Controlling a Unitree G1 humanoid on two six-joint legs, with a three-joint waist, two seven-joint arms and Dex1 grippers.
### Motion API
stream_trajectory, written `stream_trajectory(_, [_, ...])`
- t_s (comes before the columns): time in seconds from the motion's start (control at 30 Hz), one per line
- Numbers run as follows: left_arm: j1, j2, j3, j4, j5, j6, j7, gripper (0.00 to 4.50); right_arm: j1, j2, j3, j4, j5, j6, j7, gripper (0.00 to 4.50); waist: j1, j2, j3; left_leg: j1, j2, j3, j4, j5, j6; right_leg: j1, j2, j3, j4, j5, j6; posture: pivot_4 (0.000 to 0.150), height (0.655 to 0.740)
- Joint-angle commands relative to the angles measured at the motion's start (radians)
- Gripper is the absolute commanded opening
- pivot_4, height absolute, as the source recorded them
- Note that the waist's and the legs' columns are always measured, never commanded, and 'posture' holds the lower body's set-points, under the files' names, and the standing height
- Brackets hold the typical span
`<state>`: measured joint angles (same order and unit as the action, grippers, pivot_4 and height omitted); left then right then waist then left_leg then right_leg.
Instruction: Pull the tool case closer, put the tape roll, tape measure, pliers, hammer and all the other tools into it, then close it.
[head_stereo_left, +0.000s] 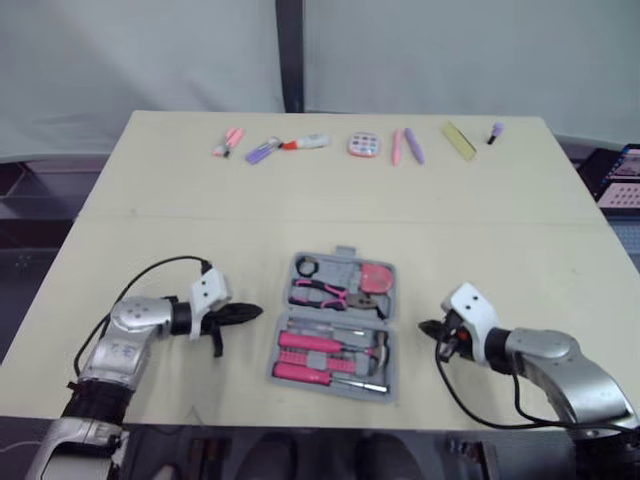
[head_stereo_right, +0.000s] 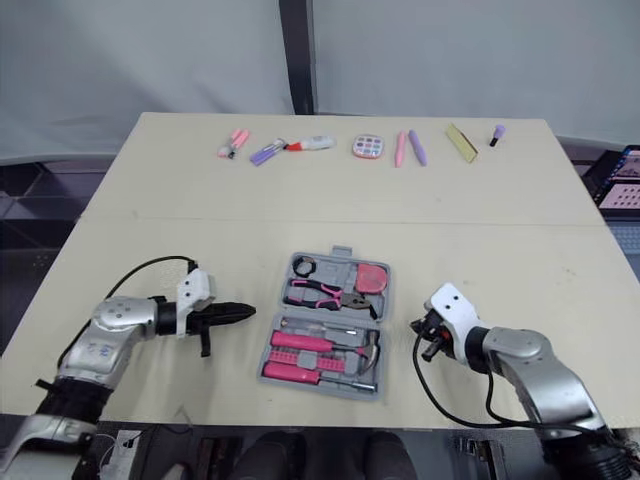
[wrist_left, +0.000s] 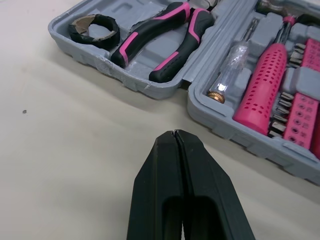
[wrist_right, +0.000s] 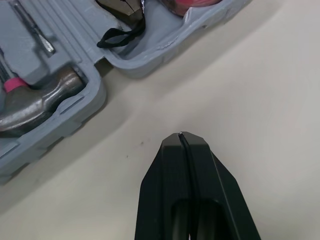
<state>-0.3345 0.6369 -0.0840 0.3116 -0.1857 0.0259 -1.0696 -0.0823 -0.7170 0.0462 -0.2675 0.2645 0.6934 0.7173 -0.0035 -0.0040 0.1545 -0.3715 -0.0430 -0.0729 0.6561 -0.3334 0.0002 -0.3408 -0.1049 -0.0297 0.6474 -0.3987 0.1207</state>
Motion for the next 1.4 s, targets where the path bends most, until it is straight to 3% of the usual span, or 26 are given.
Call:
stream_trajectory(0.03, [-0.043,-0.037,-0.024,0.062,0.040,-0.059,0.017,0.07,-0.024,0.026,0.018,-0.010,-0.005,0.034,-0.026,0.04,-0.001,0.000,0.000,0.000,0.000,0.000,0.001,0.000,0.000,0.000,0.000,0.000,0.000,0.000,0.000,0.150,0.7400])
stream_trajectory(0.27, [-0.100,-0.104,-0.074,0.167,0.122,-0.135,0.063,0.07,-0.046,0.059,0.075,-0.029,-0.021,0.061,-0.030,0.04,-0.001,0.000,0.000,-0.001,-0.002,-0.001,0.005,0.000,0.000,-0.002,-0.002,-0.003,0.007,0.000,0.000,0.150,0.7400])
stream_trajectory(0.87, [-0.166,-0.214,-0.106,0.358,0.185,-0.257,0.120,0.07,-0.140,0.113,0.142,-0.003,-0.039,0.075,-0.011,0.04,0.004,0.000,0.000,-0.001,-0.009,-0.013,0.007,0.000,0.001,0.002,-0.010,-0.017,0.012,0.000,0.000,0.150,0.7400])
stream_trajectory(1.13, [-0.112,-0.209,-0.116,0.277,0.166,-0.221,0.077,0.07,-0.121,0.092,0.152,-0.023,-0.038,0.079,0.017,0.04,0.003,0.000,0.000,-0.001,-0.010,-0.015,0.007,0.000,0.001,0.003,-0.010,-0.018,0.012,0.000,0.000,0.150,0.7400])
stream_trajectory(1.4, [-0.002,-0.177,-0.129,0.083,0.133,-0.092,0.023,0.07,-0.083,0.038,0.167,-0.092,-0.009,0.094,0.081,0.04,0.000,0.001,0.000,-0.001,-0.010,-0.016,0.006,0.000,0.001,0.003,-0.010,-0.018,0.012,0.000,0.000,0.150,0.7400])
